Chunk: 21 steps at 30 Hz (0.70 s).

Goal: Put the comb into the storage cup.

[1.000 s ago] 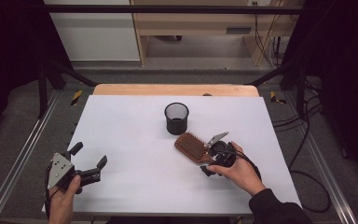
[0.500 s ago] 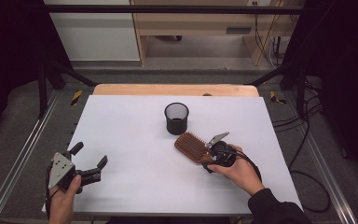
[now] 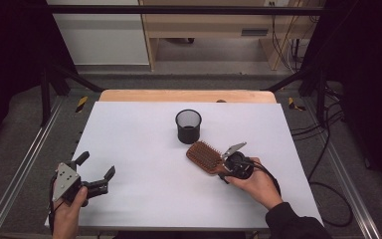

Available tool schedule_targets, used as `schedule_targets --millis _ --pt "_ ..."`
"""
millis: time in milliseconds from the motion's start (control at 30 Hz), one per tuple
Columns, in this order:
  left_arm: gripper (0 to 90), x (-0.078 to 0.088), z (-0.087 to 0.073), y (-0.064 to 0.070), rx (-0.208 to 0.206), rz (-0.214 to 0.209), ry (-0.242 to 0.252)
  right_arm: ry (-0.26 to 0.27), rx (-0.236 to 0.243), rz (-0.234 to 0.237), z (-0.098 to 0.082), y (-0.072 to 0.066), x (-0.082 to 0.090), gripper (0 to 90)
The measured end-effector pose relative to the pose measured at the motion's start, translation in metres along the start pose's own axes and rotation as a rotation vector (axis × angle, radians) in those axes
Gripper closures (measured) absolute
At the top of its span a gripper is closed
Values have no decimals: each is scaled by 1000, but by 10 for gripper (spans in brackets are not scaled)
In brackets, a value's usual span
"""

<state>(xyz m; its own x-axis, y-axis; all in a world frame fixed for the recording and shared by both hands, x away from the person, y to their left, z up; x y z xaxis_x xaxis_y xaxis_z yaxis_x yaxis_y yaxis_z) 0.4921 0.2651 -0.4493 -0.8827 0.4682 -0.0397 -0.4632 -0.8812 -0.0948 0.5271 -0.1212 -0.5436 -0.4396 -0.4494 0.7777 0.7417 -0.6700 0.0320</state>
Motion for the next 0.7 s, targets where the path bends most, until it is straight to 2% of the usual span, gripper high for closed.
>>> schedule_targets --millis 700 --pt "21 0 0 0 -2 1 0 -2 -3 12 -3 -1 -1 601"
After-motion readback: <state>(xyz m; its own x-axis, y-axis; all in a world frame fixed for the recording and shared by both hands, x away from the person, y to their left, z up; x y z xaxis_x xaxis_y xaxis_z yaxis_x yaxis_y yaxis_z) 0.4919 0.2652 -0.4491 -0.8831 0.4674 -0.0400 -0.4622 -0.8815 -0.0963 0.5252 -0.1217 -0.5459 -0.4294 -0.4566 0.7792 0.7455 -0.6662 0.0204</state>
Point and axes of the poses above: each handheld gripper's, and its own axes: x roughly backward along the jaws, z roughly out of its top, y roughly to its right, the point moved 10 cm from there along -x, roughly forward along the jaws, and after that the axes turned 8 degrees about y, right-handed, at the moved point
